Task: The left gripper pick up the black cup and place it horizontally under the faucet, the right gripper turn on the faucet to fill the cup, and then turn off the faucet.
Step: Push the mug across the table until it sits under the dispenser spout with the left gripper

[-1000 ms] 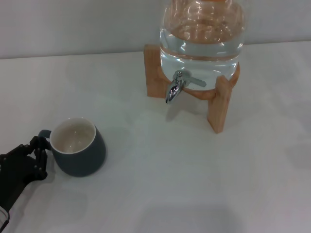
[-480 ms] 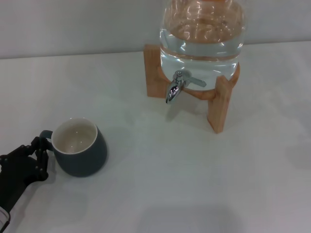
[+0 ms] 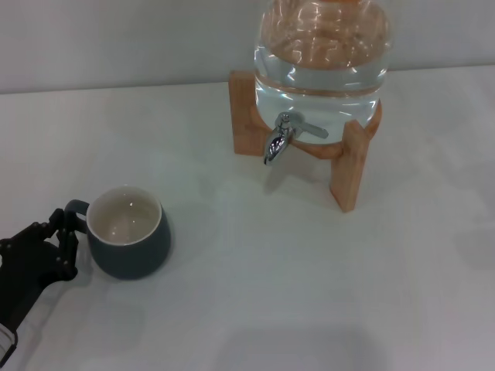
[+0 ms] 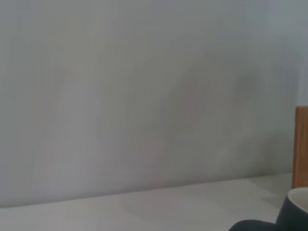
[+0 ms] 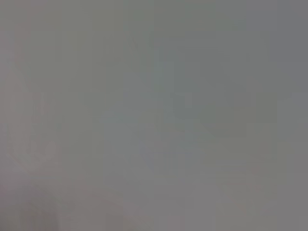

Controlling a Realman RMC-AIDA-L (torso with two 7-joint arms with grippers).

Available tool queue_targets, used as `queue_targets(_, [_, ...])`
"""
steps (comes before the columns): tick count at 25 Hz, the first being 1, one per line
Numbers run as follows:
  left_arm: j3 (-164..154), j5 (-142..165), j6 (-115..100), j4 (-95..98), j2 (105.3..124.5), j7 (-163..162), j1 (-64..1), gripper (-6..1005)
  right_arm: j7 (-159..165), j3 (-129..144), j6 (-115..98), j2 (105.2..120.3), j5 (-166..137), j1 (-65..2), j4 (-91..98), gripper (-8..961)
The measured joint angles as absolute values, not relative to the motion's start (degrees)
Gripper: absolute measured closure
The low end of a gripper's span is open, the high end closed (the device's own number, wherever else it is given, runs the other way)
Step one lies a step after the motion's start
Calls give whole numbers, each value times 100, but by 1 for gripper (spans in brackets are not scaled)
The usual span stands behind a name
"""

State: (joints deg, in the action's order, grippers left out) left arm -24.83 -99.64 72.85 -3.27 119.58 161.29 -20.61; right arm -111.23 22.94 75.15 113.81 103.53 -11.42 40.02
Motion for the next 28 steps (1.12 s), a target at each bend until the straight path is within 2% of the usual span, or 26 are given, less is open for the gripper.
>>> queue_targets(28, [-2514, -9919, 7528, -406, 11971, 16128, -2285, 865, -11127, 2294, 7491, 11364, 10353, -1166, 3999, 115])
